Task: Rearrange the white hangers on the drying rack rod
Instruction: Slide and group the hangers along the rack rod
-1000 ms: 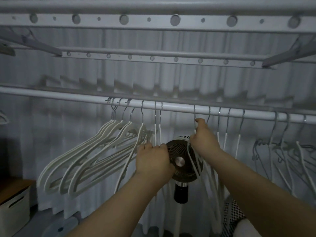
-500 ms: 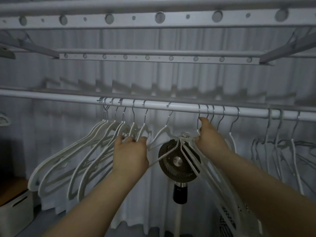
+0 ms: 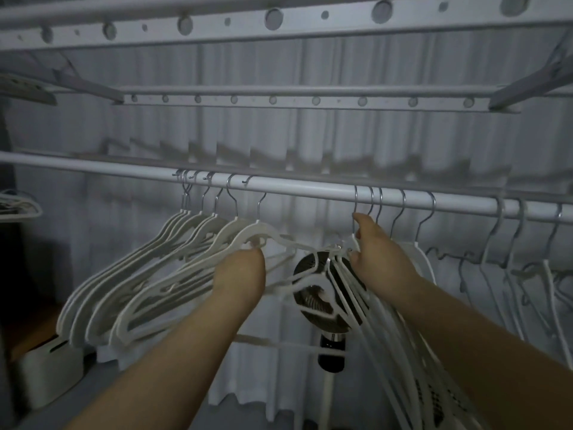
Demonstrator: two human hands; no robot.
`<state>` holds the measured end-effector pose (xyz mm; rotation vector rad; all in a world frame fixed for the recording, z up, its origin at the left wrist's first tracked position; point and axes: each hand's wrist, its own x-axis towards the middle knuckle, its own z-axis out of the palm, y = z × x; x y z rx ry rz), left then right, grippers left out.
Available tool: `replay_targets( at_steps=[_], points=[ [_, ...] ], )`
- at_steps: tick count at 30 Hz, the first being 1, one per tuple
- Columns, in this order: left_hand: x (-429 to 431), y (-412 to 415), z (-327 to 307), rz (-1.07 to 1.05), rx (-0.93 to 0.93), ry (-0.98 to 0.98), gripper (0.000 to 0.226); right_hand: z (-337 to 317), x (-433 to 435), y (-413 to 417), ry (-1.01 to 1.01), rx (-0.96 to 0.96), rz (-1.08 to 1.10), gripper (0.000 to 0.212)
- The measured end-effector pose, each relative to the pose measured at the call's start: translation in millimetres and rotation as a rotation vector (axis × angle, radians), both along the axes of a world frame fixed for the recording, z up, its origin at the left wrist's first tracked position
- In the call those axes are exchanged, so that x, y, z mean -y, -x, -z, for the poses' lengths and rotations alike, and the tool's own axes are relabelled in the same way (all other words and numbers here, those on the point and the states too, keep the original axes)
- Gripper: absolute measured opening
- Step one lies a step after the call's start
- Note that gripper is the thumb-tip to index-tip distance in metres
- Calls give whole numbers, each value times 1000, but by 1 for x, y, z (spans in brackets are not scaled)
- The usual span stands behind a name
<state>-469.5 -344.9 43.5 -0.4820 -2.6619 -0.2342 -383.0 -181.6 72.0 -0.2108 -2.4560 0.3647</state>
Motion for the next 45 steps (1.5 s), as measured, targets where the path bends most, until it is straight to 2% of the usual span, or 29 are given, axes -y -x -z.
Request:
replay_targets(
  at_steps=[4, 7, 9, 13, 16, 19, 22, 26, 29, 34, 36, 39, 42, 45],
  points=[
    [4, -4, 41, 13, 27, 45, 29, 0, -1, -2, -61, 28, -36, 59],
    [15, -18, 109, 100, 253, 45, 32, 8, 0, -4, -113, 58, -53, 55],
    [22, -29, 144, 134, 393, -9, 30, 16, 2, -3, -114, 68, -79, 56],
    [33, -29, 171, 133, 399, -222, 26, 25, 7, -1, -85, 67, -39, 58],
    [43, -23, 170, 132, 391, -351, 24, 28, 17, -4, -139, 55, 18, 57],
    [55, -21, 163, 175, 328, -458, 21, 32, 31, -10, -303, 9, 102, 50],
    [70, -24, 153, 216, 272, -549, 19, 28, 54, -12, -352, -39, 85, 40],
    [93, -32, 135, 249, 272, -676, 18, 30, 79, -10, -276, -6, -3, 37],
    [107, -41, 121, 282, 285, -751, 21, 33, 95, -11, -114, -8, -131, 36],
    [112, -67, 81, 428, 336, -1056, 27, 34, 120, -12, 18, -9, -275, 33],
    [111, -73, 67, 434, 383, -1046, 31, 33, 127, -12, 21, 19, -306, 34],
    [106, -70, 54, 382, 451, -1014, 50, 33, 132, -11, 30, 43, -330, 34],
    [99, -63, 47, 371, 440, -983, 42, 32, 133, -10, 116, 70, -361, 38],
    [94, -57, 47, 362, 365, -845, 39, 31, 132, -9, 114, 100, -383, 38]
  ],
)
